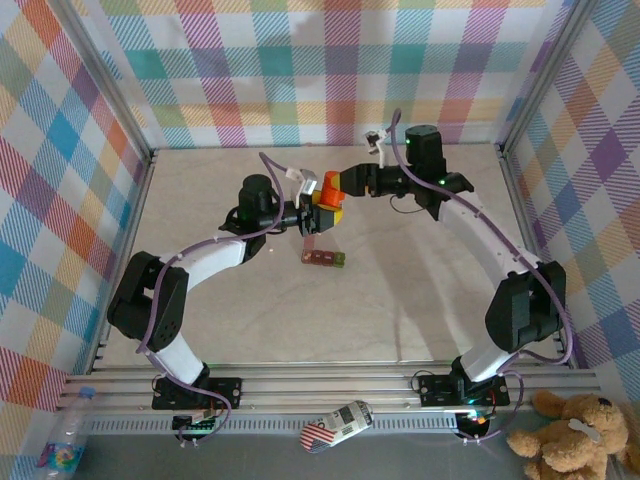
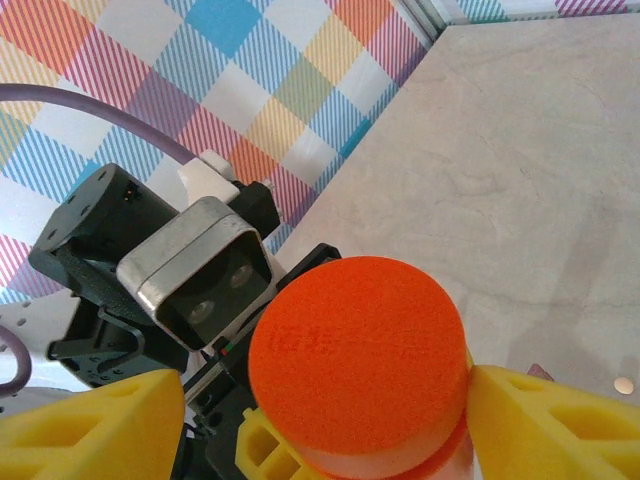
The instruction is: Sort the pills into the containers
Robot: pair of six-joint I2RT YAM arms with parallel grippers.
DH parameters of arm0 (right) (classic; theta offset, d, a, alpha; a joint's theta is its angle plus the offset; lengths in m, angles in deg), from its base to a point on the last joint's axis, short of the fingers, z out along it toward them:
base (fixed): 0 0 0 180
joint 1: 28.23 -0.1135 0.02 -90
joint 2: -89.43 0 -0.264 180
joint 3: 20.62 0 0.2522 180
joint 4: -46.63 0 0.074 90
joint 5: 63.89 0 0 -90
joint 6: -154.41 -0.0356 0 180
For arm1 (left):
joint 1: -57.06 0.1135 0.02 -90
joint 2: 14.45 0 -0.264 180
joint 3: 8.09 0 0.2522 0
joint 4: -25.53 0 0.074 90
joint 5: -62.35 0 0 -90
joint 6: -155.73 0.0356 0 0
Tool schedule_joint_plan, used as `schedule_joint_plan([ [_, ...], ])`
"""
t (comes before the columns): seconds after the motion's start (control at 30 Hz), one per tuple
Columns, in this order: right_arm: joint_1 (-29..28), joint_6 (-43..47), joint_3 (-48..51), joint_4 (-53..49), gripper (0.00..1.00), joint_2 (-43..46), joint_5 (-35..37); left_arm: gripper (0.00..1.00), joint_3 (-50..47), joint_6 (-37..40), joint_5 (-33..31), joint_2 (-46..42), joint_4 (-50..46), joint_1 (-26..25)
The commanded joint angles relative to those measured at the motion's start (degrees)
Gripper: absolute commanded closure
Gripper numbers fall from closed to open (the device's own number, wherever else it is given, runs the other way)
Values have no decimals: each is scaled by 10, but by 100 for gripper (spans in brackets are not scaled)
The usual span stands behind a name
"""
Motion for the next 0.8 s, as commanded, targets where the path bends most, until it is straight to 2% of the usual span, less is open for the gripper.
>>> schedule_joint_plan([
  [0.0,-11,10,-16,5,27,-9,-26,100,23,-5,17,-11,7,1],
  [0.1,-11,9,-16,3,29,-12,-21,100,25,-7,20,-10,7,0],
  [0.47,-23,7,-13,-3,49,-18,-9,100,26,-7,13,-14,3,0],
  [0.57,-36,-1,1,-4,53,-9,33,100,23,-6,-29,-19,3,0],
  [0.77,-94,-38,75,48,55,20,183,100,2,-6,-145,-33,35,-10],
])
